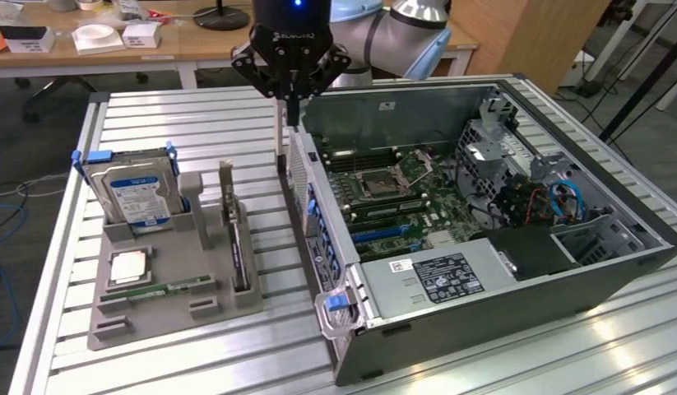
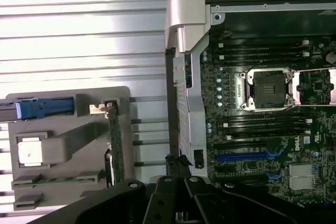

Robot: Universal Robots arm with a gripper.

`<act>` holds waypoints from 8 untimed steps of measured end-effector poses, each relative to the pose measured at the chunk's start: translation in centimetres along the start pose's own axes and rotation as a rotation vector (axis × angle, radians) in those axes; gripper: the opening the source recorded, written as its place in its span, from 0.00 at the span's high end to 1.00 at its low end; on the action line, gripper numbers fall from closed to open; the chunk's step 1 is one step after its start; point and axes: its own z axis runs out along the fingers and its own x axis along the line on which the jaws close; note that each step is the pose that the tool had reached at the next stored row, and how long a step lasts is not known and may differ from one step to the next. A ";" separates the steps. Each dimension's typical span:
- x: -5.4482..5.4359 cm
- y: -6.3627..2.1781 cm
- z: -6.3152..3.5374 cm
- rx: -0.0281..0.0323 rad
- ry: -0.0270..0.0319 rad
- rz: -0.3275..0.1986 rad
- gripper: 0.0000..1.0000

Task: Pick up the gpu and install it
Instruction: 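Reach for the gpu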

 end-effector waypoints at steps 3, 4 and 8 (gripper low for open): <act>0.2 -0.02 -0.01 0.0000 0.0000 0.000 0.89; 0.3 -0.02 -0.01 0.0000 0.0000 0.000 0.89; 0.5 -0.04 -0.01 0.0000 0.0000 0.000 0.89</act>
